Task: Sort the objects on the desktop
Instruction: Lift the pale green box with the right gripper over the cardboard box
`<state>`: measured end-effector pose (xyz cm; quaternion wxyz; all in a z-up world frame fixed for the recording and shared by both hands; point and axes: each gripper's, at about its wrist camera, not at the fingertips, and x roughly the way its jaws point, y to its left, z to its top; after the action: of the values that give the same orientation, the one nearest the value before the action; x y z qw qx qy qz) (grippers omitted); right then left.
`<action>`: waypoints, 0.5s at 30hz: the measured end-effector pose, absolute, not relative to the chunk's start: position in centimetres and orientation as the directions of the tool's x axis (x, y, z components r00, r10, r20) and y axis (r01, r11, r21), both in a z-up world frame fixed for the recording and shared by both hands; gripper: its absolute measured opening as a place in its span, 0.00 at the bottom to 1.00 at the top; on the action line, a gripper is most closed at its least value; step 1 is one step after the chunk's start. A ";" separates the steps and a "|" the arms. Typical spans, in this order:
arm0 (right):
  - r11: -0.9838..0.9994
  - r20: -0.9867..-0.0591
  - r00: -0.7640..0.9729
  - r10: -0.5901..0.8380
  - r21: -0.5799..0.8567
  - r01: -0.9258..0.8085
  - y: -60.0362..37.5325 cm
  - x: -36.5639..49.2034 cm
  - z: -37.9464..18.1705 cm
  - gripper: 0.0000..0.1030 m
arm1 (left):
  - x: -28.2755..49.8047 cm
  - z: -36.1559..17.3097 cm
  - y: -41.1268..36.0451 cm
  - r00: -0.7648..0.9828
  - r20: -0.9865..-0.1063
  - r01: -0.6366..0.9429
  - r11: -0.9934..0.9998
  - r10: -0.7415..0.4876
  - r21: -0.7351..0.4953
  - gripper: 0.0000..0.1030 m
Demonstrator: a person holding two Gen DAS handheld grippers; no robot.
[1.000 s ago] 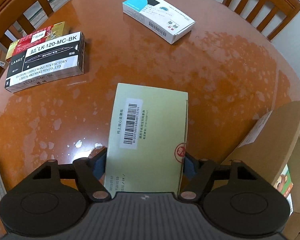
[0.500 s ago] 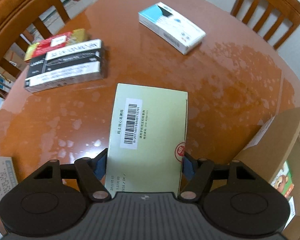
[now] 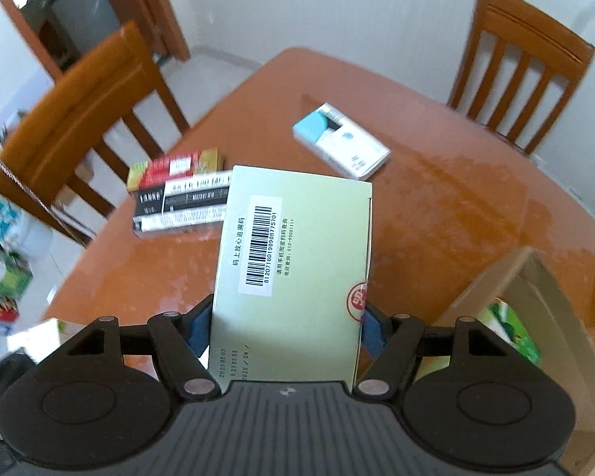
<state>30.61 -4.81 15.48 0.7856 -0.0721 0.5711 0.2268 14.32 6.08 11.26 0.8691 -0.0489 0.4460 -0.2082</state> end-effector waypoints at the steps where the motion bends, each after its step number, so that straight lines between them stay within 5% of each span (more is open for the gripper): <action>1: 0.891 -0.926 0.254 0.280 0.152 -0.428 -5.6 30.5 16.3 0.73 | 14.3 11.4 5.9 0.513 -0.752 0.327 0.905 -0.413 -0.274 1.00; 15: 0.990 -0.920 0.370 0.132 0.107 -0.089 -22.4 28.1 18.5 0.73 | 14.3 11.1 1.6 0.464 -0.762 0.402 0.874 -0.452 -0.274 1.00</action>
<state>28.08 -22.37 18.50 0.8273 0.0196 0.5575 0.0668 14.31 1.56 11.11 0.8552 -0.0276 0.4533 -0.2499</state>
